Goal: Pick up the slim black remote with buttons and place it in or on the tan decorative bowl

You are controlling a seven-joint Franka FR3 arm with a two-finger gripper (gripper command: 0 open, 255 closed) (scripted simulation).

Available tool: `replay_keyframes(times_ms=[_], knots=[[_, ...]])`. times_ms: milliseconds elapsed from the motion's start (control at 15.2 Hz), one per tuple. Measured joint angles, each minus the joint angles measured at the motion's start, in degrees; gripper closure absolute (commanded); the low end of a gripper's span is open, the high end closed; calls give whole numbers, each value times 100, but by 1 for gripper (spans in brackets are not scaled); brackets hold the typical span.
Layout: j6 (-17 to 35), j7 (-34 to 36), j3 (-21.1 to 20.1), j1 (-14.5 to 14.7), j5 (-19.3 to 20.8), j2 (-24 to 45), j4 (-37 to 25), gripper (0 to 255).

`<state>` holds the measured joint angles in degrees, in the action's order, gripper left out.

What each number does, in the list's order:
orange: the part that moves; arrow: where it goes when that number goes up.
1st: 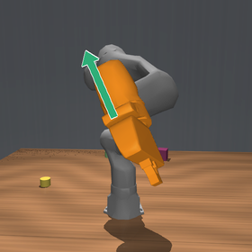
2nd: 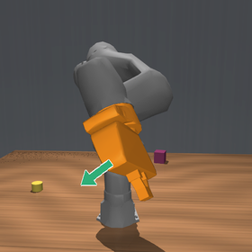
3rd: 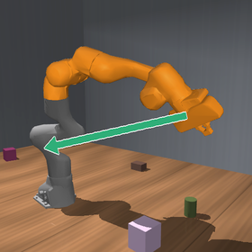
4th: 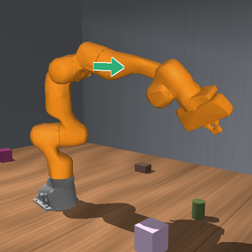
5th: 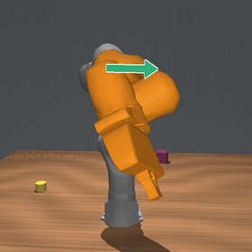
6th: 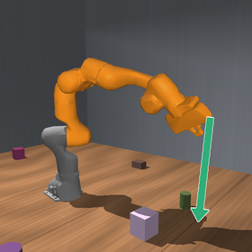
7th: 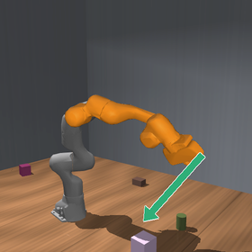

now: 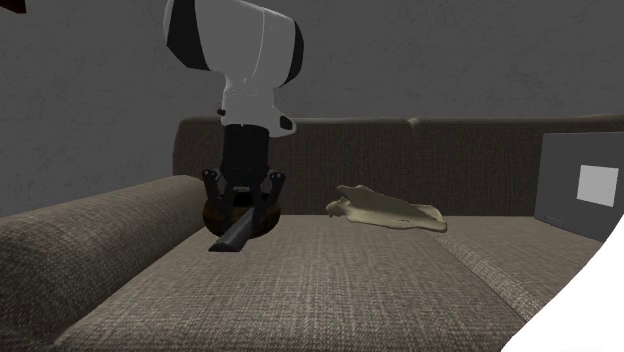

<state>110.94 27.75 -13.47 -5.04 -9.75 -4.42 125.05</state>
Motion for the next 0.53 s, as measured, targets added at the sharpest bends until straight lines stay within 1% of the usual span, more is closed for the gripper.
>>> replay_keyframes(times_ms=[528], knots=[[-624, 48, 27, -15, -2, -195, -433, 255]])
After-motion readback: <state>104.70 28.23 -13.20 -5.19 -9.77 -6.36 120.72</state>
